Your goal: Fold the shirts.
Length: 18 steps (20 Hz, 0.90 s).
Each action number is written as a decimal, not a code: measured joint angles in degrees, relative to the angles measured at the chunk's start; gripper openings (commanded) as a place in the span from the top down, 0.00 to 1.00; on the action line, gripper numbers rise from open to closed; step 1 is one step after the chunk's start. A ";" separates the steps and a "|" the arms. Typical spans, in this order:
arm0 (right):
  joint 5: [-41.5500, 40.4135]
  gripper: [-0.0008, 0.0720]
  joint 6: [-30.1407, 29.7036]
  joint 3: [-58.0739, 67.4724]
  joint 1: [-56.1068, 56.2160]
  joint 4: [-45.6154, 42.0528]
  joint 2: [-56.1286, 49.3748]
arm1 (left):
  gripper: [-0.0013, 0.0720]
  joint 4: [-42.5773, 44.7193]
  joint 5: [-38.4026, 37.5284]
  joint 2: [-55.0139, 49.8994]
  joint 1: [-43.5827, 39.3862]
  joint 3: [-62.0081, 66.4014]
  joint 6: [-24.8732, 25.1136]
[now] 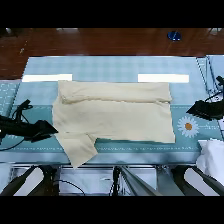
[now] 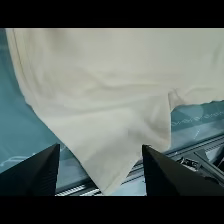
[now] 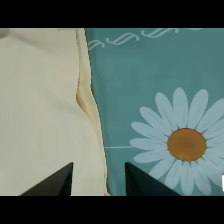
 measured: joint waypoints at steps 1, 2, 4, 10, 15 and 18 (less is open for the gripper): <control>-0.37 0.42 -0.20 -0.74 -0.61 1.03 0.87 | 0.17 0.02 0.50 0.87 0.22 -1.79 0.15; -0.61 0.42 -0.42 -1.22 -1.05 1.66 1.44 | 0.17 0.13 0.55 1.57 0.37 -3.34 0.33; -0.90 0.42 -0.61 -1.88 -1.60 2.60 2.19 | 0.17 1.18 1.20 2.40 0.57 -5.25 0.48; -1.51 0.42 -1.07 -2.51 -2.12 3.76 2.93 | 0.17 4.17 4.46 1.62 0.74 -7.04 1.36; -1.77 0.42 -1.22 -2.58 -2.12 3.85 2.99 | 0.28 1.25 7.28 -4.57 0.24 -7.23 3.08; -1.75 0.42 -1.22 -2.58 -2.12 3.89 2.99 | 0.28 -2.34 8.52 -9.09 -2.34 -7.28 4.02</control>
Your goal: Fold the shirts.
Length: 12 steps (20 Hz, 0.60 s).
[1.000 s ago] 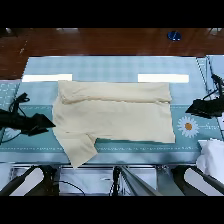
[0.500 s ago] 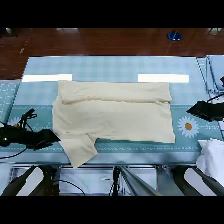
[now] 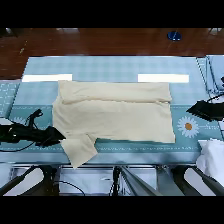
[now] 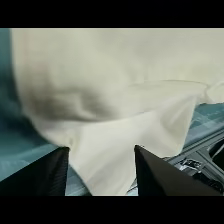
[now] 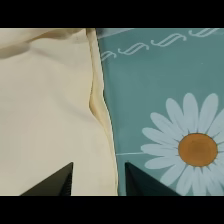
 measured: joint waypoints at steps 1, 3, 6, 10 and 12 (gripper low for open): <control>0.11 0.42 0.00 0.00 0.00 0.00 0.00 | 0.30 -0.68 0.33 -1.53 -1.42 0.02 0.15; 0.68 0.42 0.00 0.00 0.00 0.15 0.00 | 0.64 -1.46 0.85 -4.46 -4.07 -0.02 -0.20; 1.95 0.42 0.02 0.00 -0.02 2.05 0.00 | 0.94 -1.11 1.33 -7.76 -5.97 0.00 -2.54; 3.13 0.42 0.04 0.00 -0.02 4.55 0.00 | 0.94 -0.63 0.39 -9.29 -6.21 0.00 -3.87; 3.69 0.42 0.07 0.00 -0.92 3.78 0.00 | 0.94 0.11 -0.15 -9.40 -6.21 -0.02 -3.72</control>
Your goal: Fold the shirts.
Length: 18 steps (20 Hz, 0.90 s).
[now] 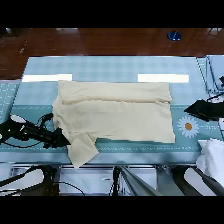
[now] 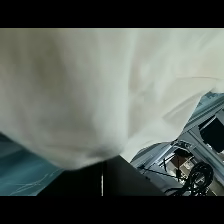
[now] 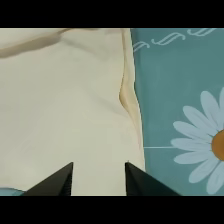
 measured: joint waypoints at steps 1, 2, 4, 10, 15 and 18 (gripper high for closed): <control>0.04 0.42 0.20 0.00 -0.96 -1.18 0.00 | 0.94 0.17 -0.13 0.04 0.00 0.00 0.24; 0.22 0.42 0.44 -0.02 -2.34 -2.36 0.00 | 0.94 0.33 -0.15 0.20 0.00 0.00 0.59; 1.01 0.36 1.09 -1.05 -6.21 -3.45 0.00 | 0.94 0.57 -0.22 0.59 0.17 -0.04 1.38; 3.41 0.18 1.36 -10.10 -11.76 -3.21 0.00 | 0.94 1.09 -0.57 1.14 2.47 -0.04 3.78; 2.89 0.27 1.03 -15.93 -12.48 -4.68 0.00 | 0.94 1.16 -0.76 1.22 3.69 -0.04 5.57; 1.46 0.27 0.83 -18.86 -12.59 -4.35 0.00 | 0.94 1.03 -0.76 1.22 3.85 -0.04 5.95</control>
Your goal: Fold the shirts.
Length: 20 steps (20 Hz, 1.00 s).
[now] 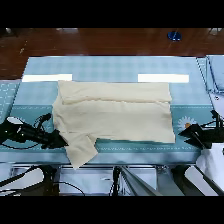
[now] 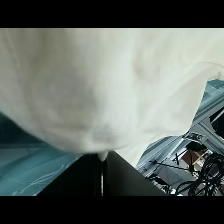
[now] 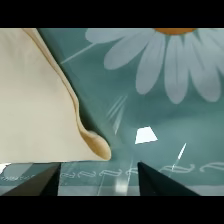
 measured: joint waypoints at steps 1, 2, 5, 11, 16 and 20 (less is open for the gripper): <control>-0.52 0.27 -0.04 -0.92 0.00 0.15 0.00 | 0.94 -0.02 0.00 0.00 0.02 0.00 0.13; -1.20 0.27 -0.15 -1.97 -0.04 0.68 0.00 | 0.94 -0.07 0.00 0.00 0.07 0.00 0.15; -3.98 0.31 -0.26 -4.52 -0.04 3.28 0.00 | 0.94 -0.28 0.02 0.00 0.07 0.00 0.20; -8.48 0.40 2.27 -7.10 5.38 7.06 -0.96 | 0.94 -0.68 0.07 0.00 0.07 0.00 0.28; -11.87 0.96 2.91 -7.26 13.99 10.14 -5.88 | 0.94 -0.92 0.26 0.00 0.07 0.13 0.31; -11.13 0.96 -0.79 -3.30 16.15 15.02 -3.08 | 0.94 -2.60 4.37 2.71 0.09 3.41 1.46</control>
